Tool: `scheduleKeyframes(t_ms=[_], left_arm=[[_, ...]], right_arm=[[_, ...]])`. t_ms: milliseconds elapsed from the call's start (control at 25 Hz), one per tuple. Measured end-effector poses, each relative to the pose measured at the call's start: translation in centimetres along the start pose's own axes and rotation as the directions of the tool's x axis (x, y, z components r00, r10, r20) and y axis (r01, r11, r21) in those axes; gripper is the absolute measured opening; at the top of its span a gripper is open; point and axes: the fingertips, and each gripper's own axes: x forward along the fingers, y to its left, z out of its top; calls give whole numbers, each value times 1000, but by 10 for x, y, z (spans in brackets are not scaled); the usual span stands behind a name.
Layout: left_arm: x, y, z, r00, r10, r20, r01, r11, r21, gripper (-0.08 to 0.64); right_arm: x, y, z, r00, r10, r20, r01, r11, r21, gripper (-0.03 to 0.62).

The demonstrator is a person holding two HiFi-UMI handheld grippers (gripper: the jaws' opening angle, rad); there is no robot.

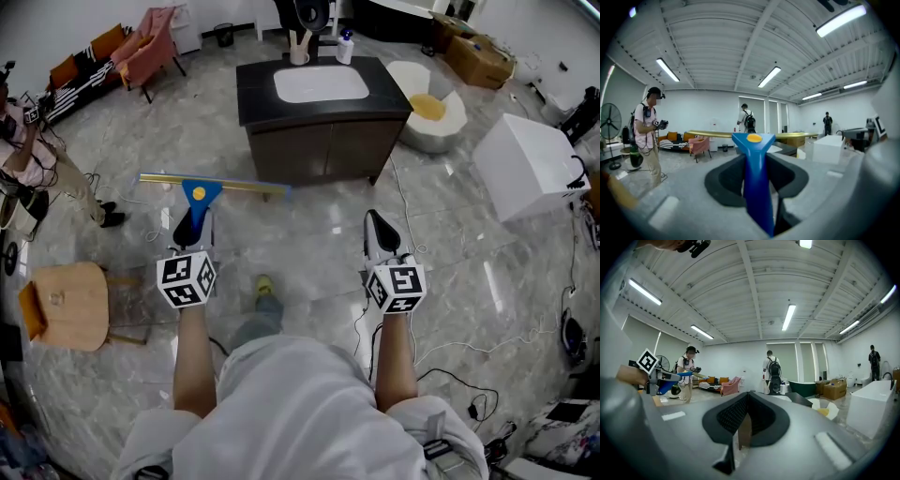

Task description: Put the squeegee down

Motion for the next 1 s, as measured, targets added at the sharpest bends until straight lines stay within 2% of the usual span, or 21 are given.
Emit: scheduleKeyframes(t_ms=[640,800,1000], left_arm=[[239,131,39,996,-84,-35,84,996,-17,130],[276,156,42,994,-105,-39,104,994,-23,130],[307,172,39,990,-132,-47,130,991,-41,130]], right_arm=[[259,-8,30,999,-45,-23,46,998,31,3],[302,1,31,998,-44,-36,45,999,20,3],[329,-1,32,996,-77,-52,78,997,13,3]])
